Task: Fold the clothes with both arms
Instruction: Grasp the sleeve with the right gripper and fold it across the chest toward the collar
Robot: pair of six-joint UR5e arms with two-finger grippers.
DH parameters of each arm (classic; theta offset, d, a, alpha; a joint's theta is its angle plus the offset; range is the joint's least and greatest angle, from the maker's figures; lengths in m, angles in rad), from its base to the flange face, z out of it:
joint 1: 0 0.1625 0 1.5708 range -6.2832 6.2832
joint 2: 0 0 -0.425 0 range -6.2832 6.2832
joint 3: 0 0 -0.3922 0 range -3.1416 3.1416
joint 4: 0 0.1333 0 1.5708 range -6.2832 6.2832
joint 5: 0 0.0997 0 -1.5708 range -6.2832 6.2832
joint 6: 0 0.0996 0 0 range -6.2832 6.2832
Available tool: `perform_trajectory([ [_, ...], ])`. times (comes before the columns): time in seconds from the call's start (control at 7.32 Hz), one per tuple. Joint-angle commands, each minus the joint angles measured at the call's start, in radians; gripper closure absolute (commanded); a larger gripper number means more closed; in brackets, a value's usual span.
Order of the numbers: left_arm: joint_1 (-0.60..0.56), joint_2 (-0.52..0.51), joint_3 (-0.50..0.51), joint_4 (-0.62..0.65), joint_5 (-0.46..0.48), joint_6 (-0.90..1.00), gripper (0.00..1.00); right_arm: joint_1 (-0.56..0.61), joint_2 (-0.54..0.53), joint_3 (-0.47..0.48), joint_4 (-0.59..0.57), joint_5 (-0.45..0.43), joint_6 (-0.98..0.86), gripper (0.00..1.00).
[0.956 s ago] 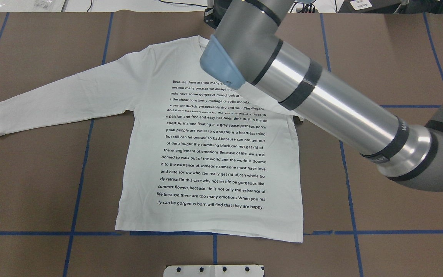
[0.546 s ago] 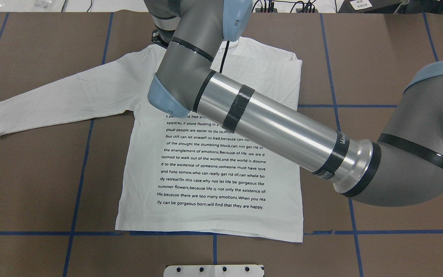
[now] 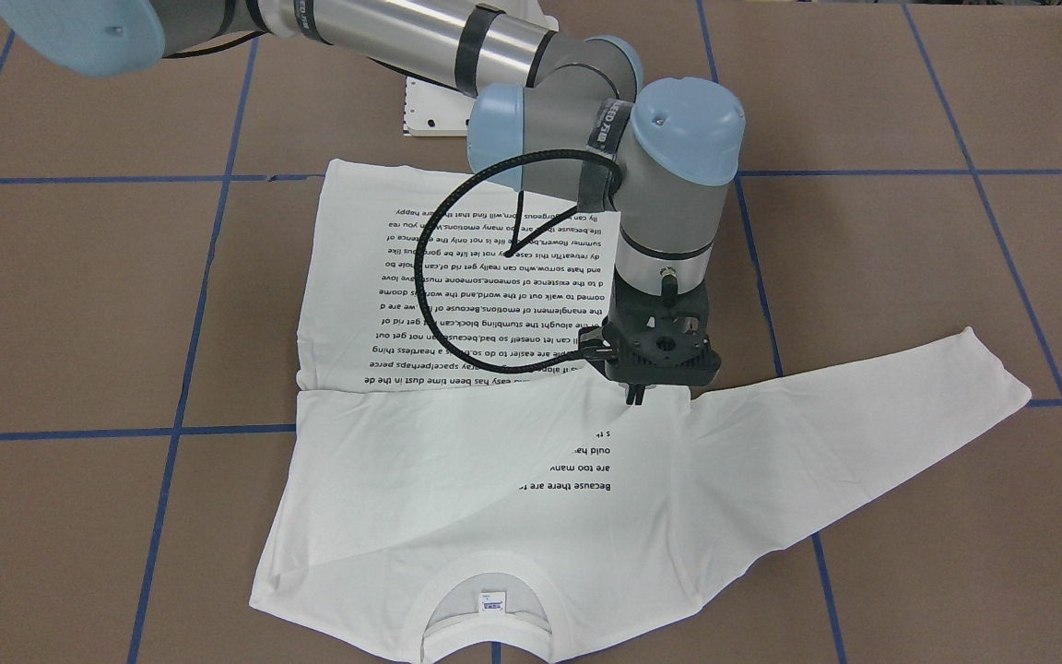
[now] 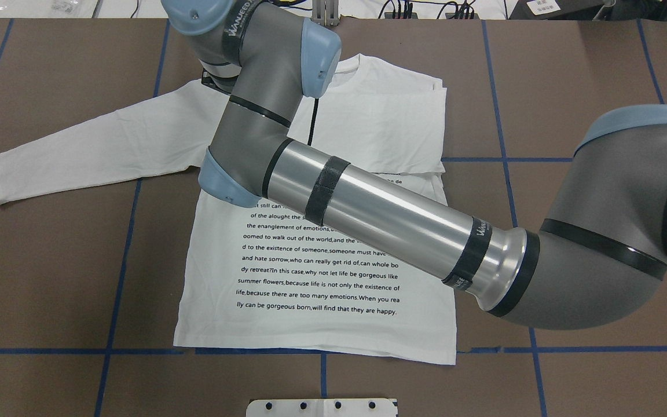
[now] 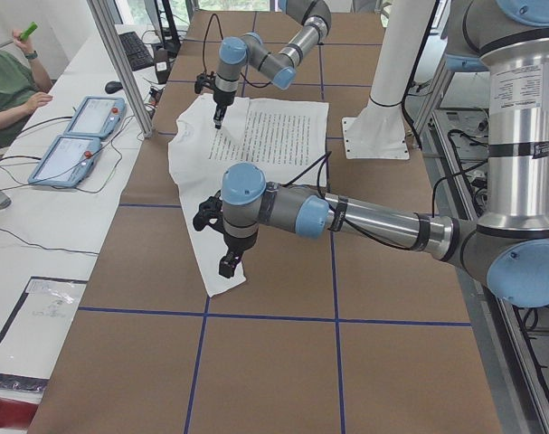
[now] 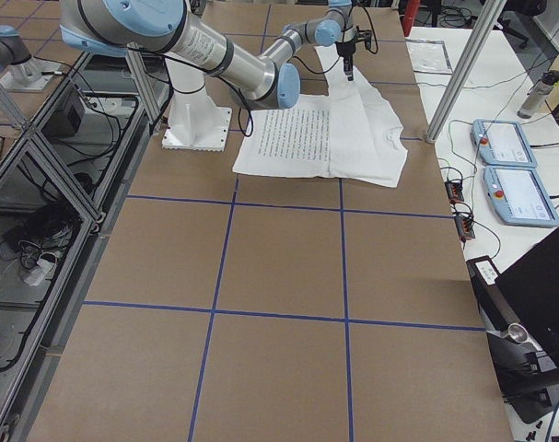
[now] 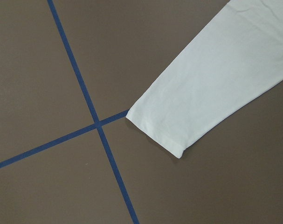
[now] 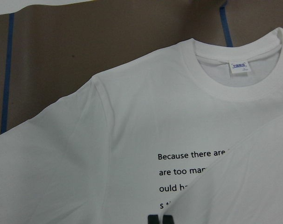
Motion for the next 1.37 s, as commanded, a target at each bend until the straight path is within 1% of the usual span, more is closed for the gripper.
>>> perform_trajectory([
  [0.0, 0.0, -0.001, 0.0, 0.0, 0.0, -0.002, 0.0, 0.0, 0.028, -0.035, 0.007, -0.013, 0.005, 0.02],
  [0.41, 0.002, -0.017, 0.0, -0.011, -0.002, 0.003, 0.0, 0.003, 0.031, -0.031, 0.007, 0.009, -0.012, 0.01],
  [0.55, 0.002, -0.034, 0.008, -0.034, -0.002, 0.003, 0.0, 0.003, 0.022, -0.006, 0.007, 0.02, -0.042, 0.01],
  [0.68, 0.003, -0.063, 0.057, -0.06, -0.002, 0.002, 0.0, 0.006, 0.002, 0.044, 0.008, 0.018, -0.027, 0.01],
  [0.82, 0.003, -0.121, 0.116, -0.06, -0.002, 0.0, 0.0, 0.005, -0.062, 0.134, 0.011, 0.015, -0.022, 0.01],
  [0.96, 0.003, -0.123, 0.146, -0.075, -0.003, 0.005, 0.0, 0.006, -0.119, 0.173, 0.104, 0.014, -0.003, 0.03],
  [1.09, 0.003, -0.131, 0.196, -0.148, -0.003, 0.0, 0.0, 0.008, -0.135, 0.178, 0.134, 0.012, 0.02, 0.02],
  [1.23, 0.005, -0.131, 0.235, -0.232, -0.002, 0.0, 0.0, 0.044, -0.151, 0.181, 0.134, 0.027, -0.014, 0.17],
])
